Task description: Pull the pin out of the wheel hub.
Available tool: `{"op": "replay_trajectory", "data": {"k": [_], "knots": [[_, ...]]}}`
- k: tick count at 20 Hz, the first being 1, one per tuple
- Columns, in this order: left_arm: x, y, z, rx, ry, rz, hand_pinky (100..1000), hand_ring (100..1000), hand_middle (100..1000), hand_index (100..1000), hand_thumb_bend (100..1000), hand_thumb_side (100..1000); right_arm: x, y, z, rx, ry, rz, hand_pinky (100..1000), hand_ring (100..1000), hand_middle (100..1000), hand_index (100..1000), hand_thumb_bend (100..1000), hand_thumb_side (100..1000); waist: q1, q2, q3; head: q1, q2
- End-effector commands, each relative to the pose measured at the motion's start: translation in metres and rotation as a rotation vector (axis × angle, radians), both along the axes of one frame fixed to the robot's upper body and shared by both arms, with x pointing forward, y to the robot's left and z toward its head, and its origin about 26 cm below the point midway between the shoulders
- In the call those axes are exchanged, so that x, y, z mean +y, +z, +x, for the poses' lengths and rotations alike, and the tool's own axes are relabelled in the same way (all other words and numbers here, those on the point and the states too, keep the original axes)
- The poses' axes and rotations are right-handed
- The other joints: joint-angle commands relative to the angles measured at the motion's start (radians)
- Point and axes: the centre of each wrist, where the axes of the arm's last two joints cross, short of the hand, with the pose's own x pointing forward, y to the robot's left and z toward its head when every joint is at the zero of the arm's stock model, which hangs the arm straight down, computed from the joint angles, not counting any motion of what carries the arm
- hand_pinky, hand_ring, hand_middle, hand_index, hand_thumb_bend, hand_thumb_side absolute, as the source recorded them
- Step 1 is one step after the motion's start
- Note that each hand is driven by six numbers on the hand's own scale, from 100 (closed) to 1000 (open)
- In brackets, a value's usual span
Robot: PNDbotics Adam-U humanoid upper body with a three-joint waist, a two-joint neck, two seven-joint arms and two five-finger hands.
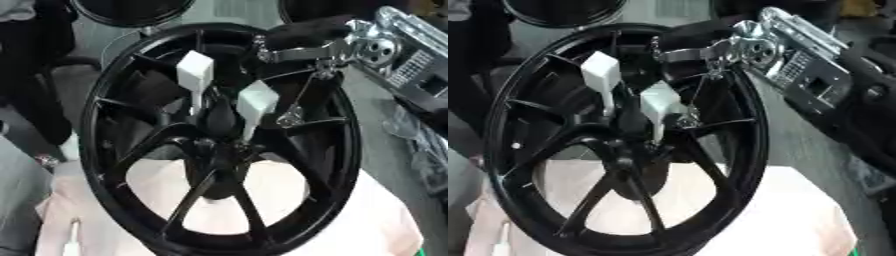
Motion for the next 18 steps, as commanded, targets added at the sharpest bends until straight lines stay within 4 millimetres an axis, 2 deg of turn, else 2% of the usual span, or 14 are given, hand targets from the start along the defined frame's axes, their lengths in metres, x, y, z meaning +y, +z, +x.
{"op": "replay_trajectory", "data": {"k": [1,7,18], "knots": [[0.002,0.009,-0.001,-0.028,-0.001,0.018,765,780,768,770,477,606,-0.004,0.014,-0.001,-0.026,-0.014,0.047,782,598,390,511,259,100,0.009,-0.02,0.0,0.001,-0.011],[0.002,0.009,-0.001,-0.027,0.001,0.02,766,781,770,770,475,606,-0.007,0.022,-0.006,-0.035,-0.028,0.083,771,574,358,480,402,100,0.011,-0.025,-0.004,0.001,-0.009],[0.005,0.009,-0.002,-0.024,0.005,0.026,768,783,772,771,470,607,-0.024,0.058,-0.034,-0.087,-0.027,0.138,770,565,349,471,393,100,0.011,-0.037,-0.015,0.004,-0.01]]}}
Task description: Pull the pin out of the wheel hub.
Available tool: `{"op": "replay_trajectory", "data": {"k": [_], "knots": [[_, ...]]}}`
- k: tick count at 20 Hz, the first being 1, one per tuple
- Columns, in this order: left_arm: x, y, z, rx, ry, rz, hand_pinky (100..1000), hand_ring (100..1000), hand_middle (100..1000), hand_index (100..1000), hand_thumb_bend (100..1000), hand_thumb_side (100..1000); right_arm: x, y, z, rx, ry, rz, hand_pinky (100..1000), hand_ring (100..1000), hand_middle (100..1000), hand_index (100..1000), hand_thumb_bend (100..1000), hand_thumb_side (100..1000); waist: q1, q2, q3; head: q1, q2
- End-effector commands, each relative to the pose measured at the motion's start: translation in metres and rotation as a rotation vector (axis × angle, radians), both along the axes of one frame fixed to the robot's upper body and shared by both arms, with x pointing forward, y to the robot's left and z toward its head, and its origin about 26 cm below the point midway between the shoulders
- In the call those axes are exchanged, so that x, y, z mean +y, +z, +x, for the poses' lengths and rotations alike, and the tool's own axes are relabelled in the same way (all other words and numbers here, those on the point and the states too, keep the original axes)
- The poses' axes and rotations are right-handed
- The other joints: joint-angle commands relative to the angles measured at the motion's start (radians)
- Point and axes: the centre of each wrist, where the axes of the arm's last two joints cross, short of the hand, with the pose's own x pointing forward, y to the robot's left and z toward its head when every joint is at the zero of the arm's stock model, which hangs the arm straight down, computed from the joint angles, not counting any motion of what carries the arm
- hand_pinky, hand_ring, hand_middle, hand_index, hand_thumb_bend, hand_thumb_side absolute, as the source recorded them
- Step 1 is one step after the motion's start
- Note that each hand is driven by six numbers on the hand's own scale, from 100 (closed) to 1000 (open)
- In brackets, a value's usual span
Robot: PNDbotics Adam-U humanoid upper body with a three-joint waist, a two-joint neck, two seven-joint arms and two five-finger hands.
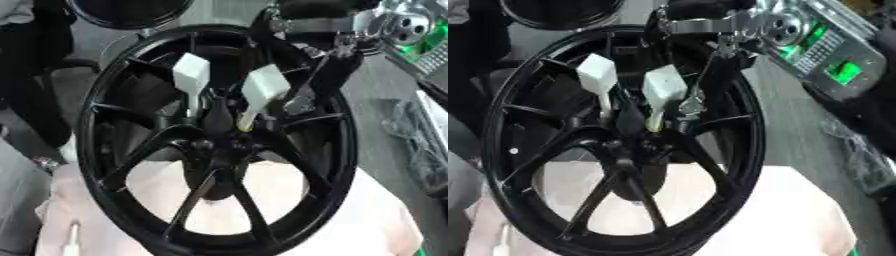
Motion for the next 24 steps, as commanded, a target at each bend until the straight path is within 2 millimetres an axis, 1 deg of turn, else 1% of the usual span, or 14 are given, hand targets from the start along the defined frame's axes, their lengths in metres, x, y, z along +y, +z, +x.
{"op": "replay_trajectory", "data": {"k": [1,4,6,10,13,16,18,21,23,24], "knots": [[0.005,0.009,-0.002,-0.024,0.004,0.026,768,783,772,771,469,608,-0.014,0.027,-0.015,-0.061,-0.016,0.043,771,565,348,471,392,100,0.006,-0.029,-0.003,0.003,-0.011],[0.005,0.009,-0.002,-0.024,0.004,0.028,768,783,773,772,468,607,-0.024,0.038,-0.022,-0.082,-0.033,0.092,774,563,347,471,392,100,0.007,-0.031,-0.006,0.003,-0.011],[0.005,0.01,-0.002,-0.025,0.005,0.03,768,783,773,772,467,607,-0.036,0.047,-0.028,-0.107,-0.053,0.143,776,567,345,489,392,100,0.009,-0.032,-0.009,0.004,-0.01],[0.006,0.011,-0.002,-0.03,0.009,0.033,768,784,774,772,466,606,-0.081,0.061,-0.035,-0.181,-0.183,0.327,764,546,335,495,390,100,0.011,-0.032,-0.015,0.009,-0.004],[0.008,0.012,-0.003,-0.033,0.018,0.033,768,784,774,771,466,605,-0.125,0.062,-0.039,-0.241,-0.328,0.479,764,549,341,502,383,100,0.012,-0.03,-0.018,0.014,-0.006],[0.009,0.013,-0.003,-0.037,0.024,0.031,768,784,774,771,466,606,-0.164,0.055,-0.041,-0.297,-0.473,0.556,763,550,346,508,379,100,0.013,-0.026,-0.023,0.017,-0.008],[0.009,0.013,-0.003,-0.038,0.024,0.031,768,784,774,771,466,605,-0.191,0.046,-0.04,-0.312,-0.575,0.61,760,545,344,511,377,100,0.015,-0.025,-0.027,0.022,-0.009],[0.01,0.014,-0.003,-0.042,0.03,0.03,767,784,774,771,466,604,-0.226,0.028,-0.037,-0.329,-0.72,0.664,759,546,346,514,376,100,0.017,-0.024,-0.032,0.029,-0.01],[0.01,0.014,-0.004,-0.044,0.034,0.029,767,784,774,771,467,604,-0.249,0.01,-0.036,-0.343,-0.824,0.685,756,545,348,517,377,100,0.017,-0.023,-0.036,0.032,-0.01],[0.011,0.013,-0.004,-0.043,0.037,0.028,767,784,773,771,463,604,-0.259,-0.001,-0.035,-0.344,-0.878,0.697,754,543,350,521,424,100,0.018,-0.023,-0.038,0.035,-0.01]]}}
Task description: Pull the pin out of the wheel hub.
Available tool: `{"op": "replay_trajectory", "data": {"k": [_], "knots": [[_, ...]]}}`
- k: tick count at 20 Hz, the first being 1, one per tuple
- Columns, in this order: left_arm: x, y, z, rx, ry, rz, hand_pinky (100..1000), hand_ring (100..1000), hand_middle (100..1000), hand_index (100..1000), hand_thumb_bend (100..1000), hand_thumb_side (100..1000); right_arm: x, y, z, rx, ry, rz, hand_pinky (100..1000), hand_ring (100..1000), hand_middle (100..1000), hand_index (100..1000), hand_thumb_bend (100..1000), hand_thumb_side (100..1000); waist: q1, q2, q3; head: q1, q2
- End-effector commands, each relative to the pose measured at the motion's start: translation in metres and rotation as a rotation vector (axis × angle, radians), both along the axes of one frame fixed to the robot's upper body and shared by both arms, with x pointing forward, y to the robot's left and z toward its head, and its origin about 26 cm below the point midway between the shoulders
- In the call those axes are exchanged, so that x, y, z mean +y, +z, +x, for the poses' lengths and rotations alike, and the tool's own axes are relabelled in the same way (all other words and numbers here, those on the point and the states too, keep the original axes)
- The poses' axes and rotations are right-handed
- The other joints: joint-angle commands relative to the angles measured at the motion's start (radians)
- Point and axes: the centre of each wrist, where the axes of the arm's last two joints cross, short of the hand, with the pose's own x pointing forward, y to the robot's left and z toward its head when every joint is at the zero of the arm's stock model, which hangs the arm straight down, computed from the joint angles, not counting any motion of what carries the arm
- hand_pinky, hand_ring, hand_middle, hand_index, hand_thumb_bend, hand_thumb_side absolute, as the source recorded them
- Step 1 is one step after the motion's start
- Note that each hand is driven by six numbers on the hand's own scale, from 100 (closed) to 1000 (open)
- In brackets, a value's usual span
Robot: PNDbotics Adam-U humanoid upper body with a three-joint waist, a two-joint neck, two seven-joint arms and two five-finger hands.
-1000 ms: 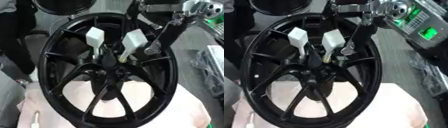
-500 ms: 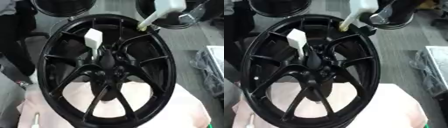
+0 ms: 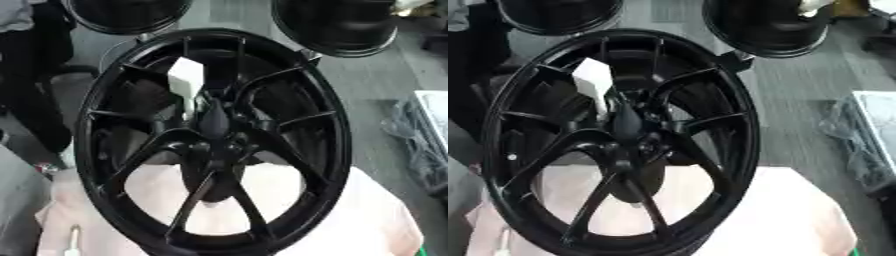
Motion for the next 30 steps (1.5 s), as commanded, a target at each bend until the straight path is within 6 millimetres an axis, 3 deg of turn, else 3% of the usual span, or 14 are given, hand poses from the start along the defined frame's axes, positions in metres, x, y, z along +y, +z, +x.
{"op": "replay_trajectory", "data": {"k": [1,6,11,13,14,15,18,19,22,25,30], "knots": [[0.006,0.01,-0.003,-0.029,0.018,0.027,767,784,774,771,466,607,-0.034,-0.002,-0.007,-0.055,-0.159,0.029,754,543,351,522,379,100,0.004,-0.014,-0.004,0.011,-0.01],[0.008,0.011,-0.004,-0.034,0.031,0.023,767,784,774,770,469,602,-0.074,-0.054,-0.012,-0.027,-0.382,0.116,742,542,388,562,384,100,0.006,-0.016,-0.011,0.03,0.002],[0.01,0.01,-0.005,-0.035,0.045,0.019,766,782,771,769,462,597,-0.091,-0.089,-0.02,-0.028,-0.567,0.144,742,571,453,620,380,100,0.009,-0.024,-0.017,0.045,0.011],[0.01,0.011,-0.005,-0.039,0.048,0.019,766,783,771,769,463,596,-0.094,-0.098,-0.021,-0.026,-0.636,0.128,763,632,534,697,442,100,0.011,-0.028,-0.019,0.043,0.014],[0.01,0.011,-0.005,-0.04,0.048,0.019,765,783,771,769,462,595,-0.095,-0.103,-0.021,-0.014,-0.664,0.128,781,685,595,743,540,215,0.013,-0.031,-0.019,0.042,0.014],[0.01,0.011,-0.005,-0.039,0.048,0.02,765,782,770,769,461,594,-0.097,-0.107,-0.02,0.006,-0.688,0.128,796,727,655,778,572,279,0.014,-0.033,-0.019,0.041,0.015],[0.01,0.011,-0.005,-0.035,0.046,0.02,765,782,770,769,462,593,-0.1,-0.114,-0.02,0.031,-0.745,0.15,833,791,802,857,459,479,0.019,-0.039,-0.021,0.037,0.018],[0.009,0.011,-0.004,-0.034,0.045,0.02,765,783,771,769,462,593,-0.101,-0.115,-0.02,0.026,-0.761,0.163,836,797,812,868,441,555,0.021,-0.041,-0.021,0.035,0.019],[0.009,0.011,-0.005,-0.034,0.046,0.021,764,782,770,768,459,591,-0.102,-0.118,-0.02,0.008,-0.789,0.192,829,791,811,876,427,660,0.024,-0.043,-0.023,0.031,0.025],[0.008,0.01,-0.004,-0.035,0.042,0.019,764,782,771,768,460,590,-0.098,-0.118,-0.017,0.009,-0.773,0.205,827,785,804,871,425,637,0.026,-0.043,-0.022,0.031,0.033],[0.007,0.011,-0.004,-0.04,0.039,0.018,763,783,771,768,463,589,-0.075,-0.101,-0.009,-0.077,-0.665,0.285,809,738,745,832,393,479,0.03,-0.042,-0.016,0.025,0.034]]}}
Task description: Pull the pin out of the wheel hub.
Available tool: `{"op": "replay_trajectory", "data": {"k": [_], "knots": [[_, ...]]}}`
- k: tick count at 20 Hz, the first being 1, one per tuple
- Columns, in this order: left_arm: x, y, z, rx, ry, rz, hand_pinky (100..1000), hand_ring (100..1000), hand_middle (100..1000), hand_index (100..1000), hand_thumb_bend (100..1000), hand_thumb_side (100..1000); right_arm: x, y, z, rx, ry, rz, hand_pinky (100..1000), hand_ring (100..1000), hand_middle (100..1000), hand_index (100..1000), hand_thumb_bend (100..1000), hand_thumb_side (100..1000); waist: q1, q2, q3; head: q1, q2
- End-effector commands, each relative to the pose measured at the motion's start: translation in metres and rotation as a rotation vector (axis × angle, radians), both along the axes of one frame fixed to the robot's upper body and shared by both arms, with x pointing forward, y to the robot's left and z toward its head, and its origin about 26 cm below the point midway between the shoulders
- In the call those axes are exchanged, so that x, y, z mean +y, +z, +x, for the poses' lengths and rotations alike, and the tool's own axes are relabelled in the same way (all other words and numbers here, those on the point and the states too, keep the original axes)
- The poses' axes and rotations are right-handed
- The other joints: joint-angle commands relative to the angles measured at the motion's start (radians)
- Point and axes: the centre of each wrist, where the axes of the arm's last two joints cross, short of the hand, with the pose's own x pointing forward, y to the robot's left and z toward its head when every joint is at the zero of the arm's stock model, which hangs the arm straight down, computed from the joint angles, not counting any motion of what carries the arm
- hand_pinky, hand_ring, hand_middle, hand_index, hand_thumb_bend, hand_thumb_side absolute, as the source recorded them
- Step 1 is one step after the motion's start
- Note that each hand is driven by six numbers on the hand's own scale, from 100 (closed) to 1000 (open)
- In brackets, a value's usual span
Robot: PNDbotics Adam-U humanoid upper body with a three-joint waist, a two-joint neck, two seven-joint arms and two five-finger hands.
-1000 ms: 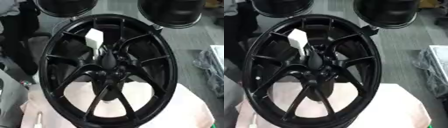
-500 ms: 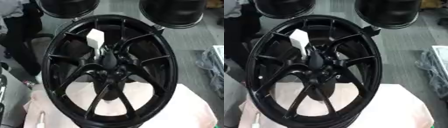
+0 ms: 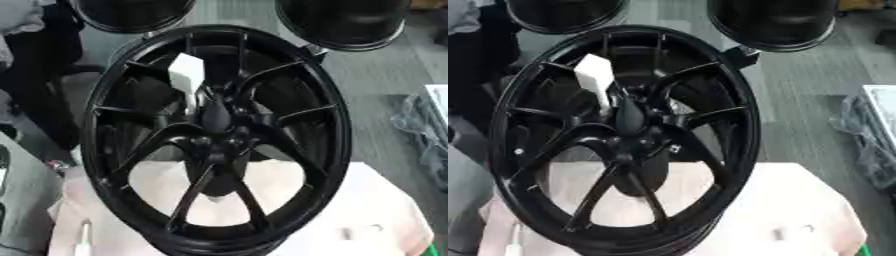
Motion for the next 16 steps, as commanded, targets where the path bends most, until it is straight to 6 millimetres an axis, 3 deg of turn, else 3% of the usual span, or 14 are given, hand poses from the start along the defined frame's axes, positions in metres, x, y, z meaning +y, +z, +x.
{"op": "replay_trajectory", "data": {"k": [1,2,6,7,8,12,16], "knots": [[0.002,0.011,-0.002,-0.033,0.002,0.024,763,783,771,768,463,589,0.016,0.027,0.003,-0.119,0.079,0.008,807,731,735,825,380,464,0.0,-0.024,0.003,-0.007,0.002],[0.002,0.01,-0.002,-0.031,0.001,0.023,763,783,771,768,463,589,0.024,0.032,0.005,-0.16,0.125,0.038,804,717,717,817,325,433,0.0,-0.024,0.004,-0.008,0.002],[0.0,0.01,-0.001,-0.03,-0.006,0.019,762,783,771,768,464,588,0.057,0.043,0.013,-0.305,0.343,0.233,794,676,680,801,251,385,-0.001,-0.027,0.01,-0.013,0.001],[0.0,0.01,-0.001,-0.029,-0.007,0.018,762,782,770,767,462,571,0.066,0.046,0.016,-0.352,0.387,0.281,792,662,667,794,470,326,-0.001,-0.028,0.011,-0.014,-0.001],[-0.001,0.009,-0.001,-0.028,-0.009,0.015,762,782,770,767,465,588,0.076,0.048,0.019,-0.396,0.427,0.326,791,659,664,792,271,359,-0.001,-0.028,0.013,-0.014,-0.004],[-0.003,0.008,0.0,-0.023,-0.021,0.011,762,782,770,767,466,588,0.114,0.054,0.029,-0.465,0.572,0.448,791,664,667,799,301,365,0.003,-0.028,0.023,-0.019,-0.011],[-0.003,0.007,0.0,-0.021,-0.024,0.008,761,782,769,766,469,588,0.135,0.056,0.037,-0.459,0.651,0.511,792,668,668,820,297,395,0.003,-0.026,0.029,-0.021,-0.017]]}}
